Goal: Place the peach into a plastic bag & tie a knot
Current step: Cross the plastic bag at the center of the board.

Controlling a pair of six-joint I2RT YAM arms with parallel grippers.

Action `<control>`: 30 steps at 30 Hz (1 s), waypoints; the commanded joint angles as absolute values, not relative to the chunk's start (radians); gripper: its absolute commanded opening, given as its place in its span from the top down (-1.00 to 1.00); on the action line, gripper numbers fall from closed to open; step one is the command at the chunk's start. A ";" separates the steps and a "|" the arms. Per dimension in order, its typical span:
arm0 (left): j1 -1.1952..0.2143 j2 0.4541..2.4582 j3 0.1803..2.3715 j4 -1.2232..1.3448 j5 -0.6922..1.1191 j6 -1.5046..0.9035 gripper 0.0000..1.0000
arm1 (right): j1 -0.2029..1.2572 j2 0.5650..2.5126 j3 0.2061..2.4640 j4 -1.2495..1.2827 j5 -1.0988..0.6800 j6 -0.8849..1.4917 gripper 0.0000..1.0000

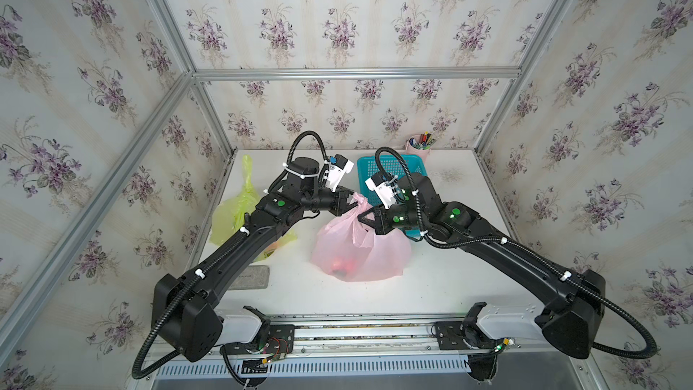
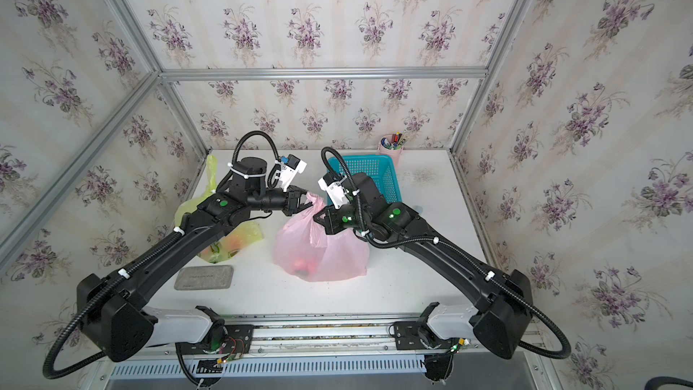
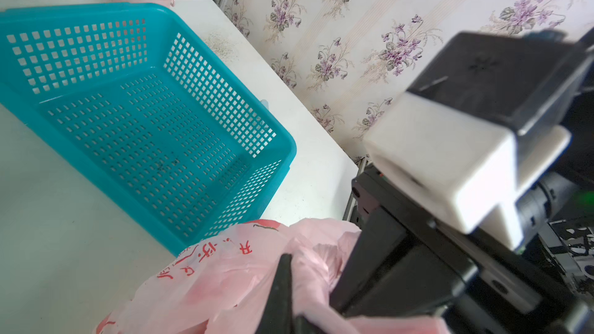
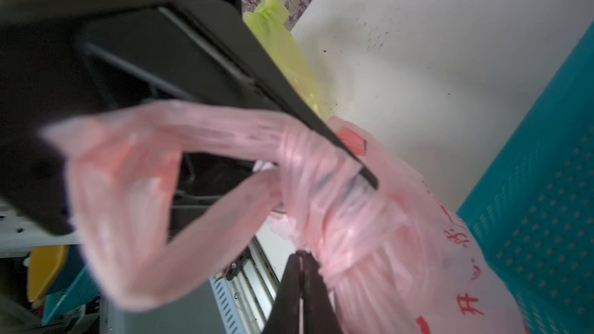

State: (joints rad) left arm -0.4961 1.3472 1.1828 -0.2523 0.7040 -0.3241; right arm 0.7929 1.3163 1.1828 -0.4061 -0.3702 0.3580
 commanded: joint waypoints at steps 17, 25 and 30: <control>-0.495 1.302 1.159 -0.324 0.667 -0.284 0.28 | 0.776 1.317 1.167 -0.304 -0.291 0.331 1.00; -0.502 1.340 1.211 -0.331 0.665 -0.298 0.12 | 0.778 1.321 1.150 -0.303 -0.381 0.326 1.00; -0.514 1.357 1.241 -0.325 0.678 -0.308 0.24 | 0.777 1.321 1.141 -0.310 -0.393 0.319 1.00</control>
State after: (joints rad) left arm -0.5095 1.3533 1.2274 -0.3305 0.6643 -0.3016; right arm 0.7784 1.3212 1.1439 -0.3317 -0.3702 0.3321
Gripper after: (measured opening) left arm 0.392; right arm 0.057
